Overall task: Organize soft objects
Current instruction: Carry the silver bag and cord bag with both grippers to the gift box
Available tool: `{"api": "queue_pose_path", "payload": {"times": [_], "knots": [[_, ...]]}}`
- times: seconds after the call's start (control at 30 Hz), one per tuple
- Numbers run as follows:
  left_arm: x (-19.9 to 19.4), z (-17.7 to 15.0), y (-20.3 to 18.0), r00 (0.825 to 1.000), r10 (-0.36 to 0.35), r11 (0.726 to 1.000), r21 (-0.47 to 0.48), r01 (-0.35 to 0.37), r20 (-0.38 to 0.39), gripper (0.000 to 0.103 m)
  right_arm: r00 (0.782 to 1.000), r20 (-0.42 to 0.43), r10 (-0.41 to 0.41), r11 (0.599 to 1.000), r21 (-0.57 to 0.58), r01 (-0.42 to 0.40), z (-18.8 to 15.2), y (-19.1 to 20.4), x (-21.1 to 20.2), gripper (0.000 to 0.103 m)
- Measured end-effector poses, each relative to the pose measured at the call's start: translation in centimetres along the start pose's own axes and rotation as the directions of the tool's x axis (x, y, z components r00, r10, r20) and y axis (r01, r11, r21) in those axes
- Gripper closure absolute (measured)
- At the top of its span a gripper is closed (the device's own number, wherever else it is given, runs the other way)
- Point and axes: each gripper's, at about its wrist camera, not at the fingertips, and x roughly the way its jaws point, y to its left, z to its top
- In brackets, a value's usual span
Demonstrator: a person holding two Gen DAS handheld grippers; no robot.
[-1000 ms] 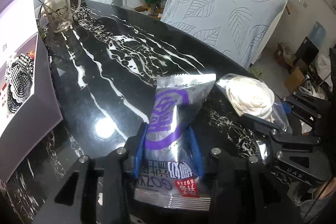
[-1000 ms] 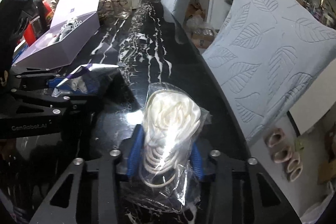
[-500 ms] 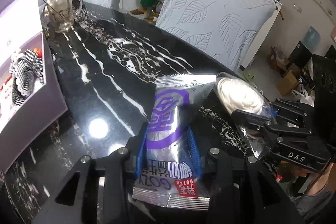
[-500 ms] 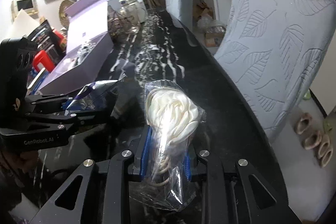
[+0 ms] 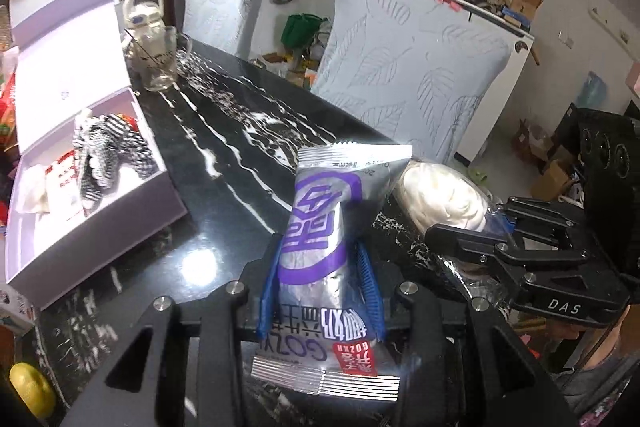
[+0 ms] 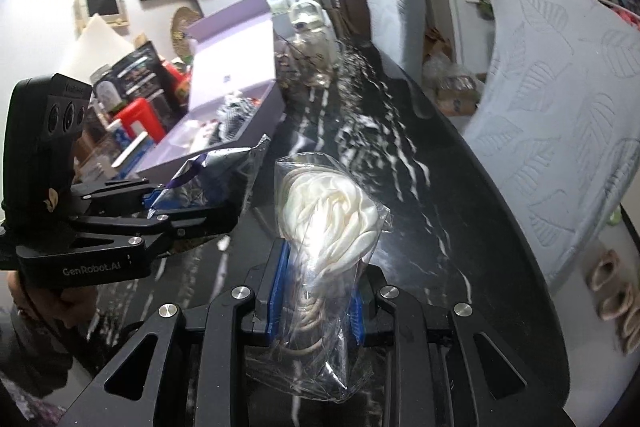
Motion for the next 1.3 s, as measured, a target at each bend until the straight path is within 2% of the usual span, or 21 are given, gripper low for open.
{"api": "queue_pose_path", "payload": {"times": [0.27, 0.47, 0.87, 1.1, 1.3], "knots": [[-3.8, -0.2, 1.6, 0.997, 0.032, 0.998, -0.051, -0.029, 0.075, 0.067, 0.997, 0.051, 0.053, 0.995, -0.082, -0.049, 1.7, 3.2, -1.0, 0.077], [-7.1, 0.2, 3.3, 0.986, 0.074, 0.994, -0.094, -0.060, 0.150, 0.067, 0.989, 0.102, 0.108, 0.981, -0.172, -0.090, 4.1, 6.1, -1.8, 0.076], [-13.4, 2.8, 7.6, 0.931, 0.172, 0.978, -0.172, -0.121, 0.322, 0.067, 0.959, 0.175, 0.221, 0.939, -0.305, -0.161, 10.1, 11.1, -2.1, 0.076], [-15.1, 4.8, 10.4, 0.902, 0.204, 0.969, -0.209, -0.132, 0.381, 0.067, 0.940, 0.203, 0.273, 0.916, -0.353, -0.190, 13.9, 13.1, -1.5, 0.076], [-15.1, 6.5, 12.9, 0.884, 0.240, 0.961, -0.228, -0.157, 0.401, 0.067, 0.935, 0.206, 0.289, 0.905, -0.378, -0.197, 16.8, 14.3, 0.6, 0.076]]}}
